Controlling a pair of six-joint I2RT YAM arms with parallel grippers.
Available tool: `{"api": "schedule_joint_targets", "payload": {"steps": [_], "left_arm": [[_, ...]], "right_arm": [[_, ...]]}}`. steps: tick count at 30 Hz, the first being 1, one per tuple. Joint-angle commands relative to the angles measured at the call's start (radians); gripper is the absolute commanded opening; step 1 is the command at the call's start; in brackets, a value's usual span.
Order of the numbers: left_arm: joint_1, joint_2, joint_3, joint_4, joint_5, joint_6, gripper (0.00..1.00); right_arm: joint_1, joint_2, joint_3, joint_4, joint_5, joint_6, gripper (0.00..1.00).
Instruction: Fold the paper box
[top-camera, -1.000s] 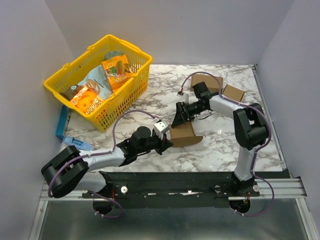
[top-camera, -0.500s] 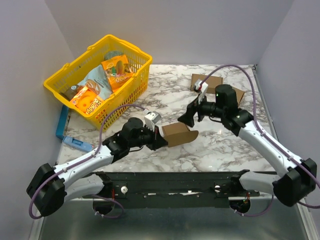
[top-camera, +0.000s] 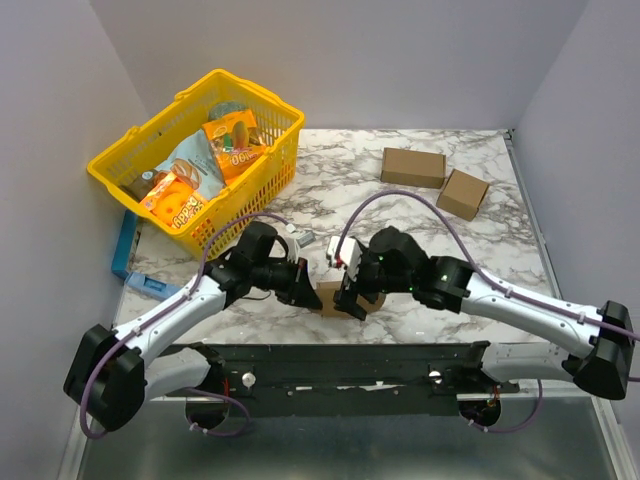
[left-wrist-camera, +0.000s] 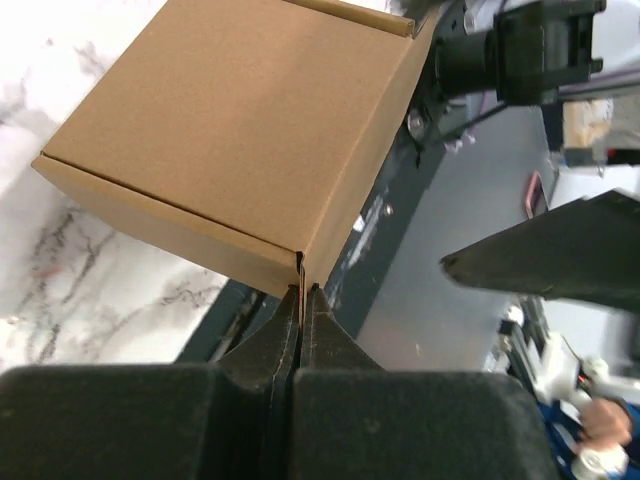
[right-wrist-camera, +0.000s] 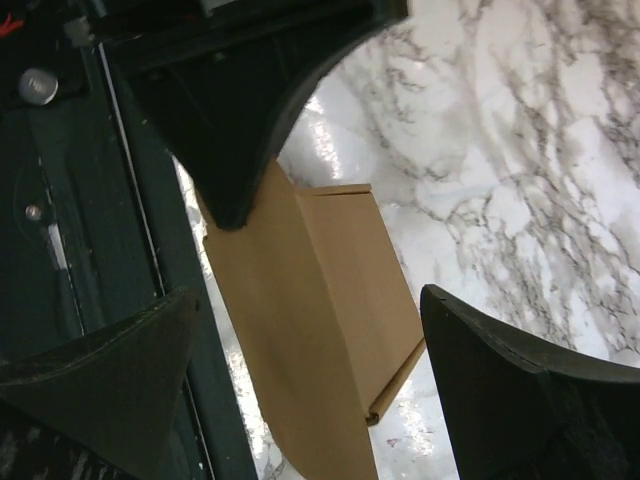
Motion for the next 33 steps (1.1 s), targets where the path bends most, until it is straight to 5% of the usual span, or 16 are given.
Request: {"api": "schedule_joint_targets", "payload": {"steps": [1,12,24,30,33], "left_arm": [[0.020,0.047,0.064,-0.120,0.148,0.084,0.00],[0.073,0.096,0.074,-0.169,0.185,0.112,0.00],[0.096,0.117,0.062,-0.142,0.216,0.086,0.00],[0.115,0.120,0.041,-0.080,0.254,0.032,0.02],[0.134,0.108,0.013,-0.010,0.268,-0.028,0.26]], "right_arm": [[0.053,0.074,0.039,-0.104,0.108,-0.081,0.99],[0.101,0.147,0.059,-0.128,0.056,-0.083,0.99],[0.155,0.223,0.050,-0.057,0.169,-0.063,0.95],[0.156,0.262,0.060,-0.052,0.229,-0.052,0.67],[0.156,0.273,0.053,-0.056,0.249,-0.046,0.58]]}}
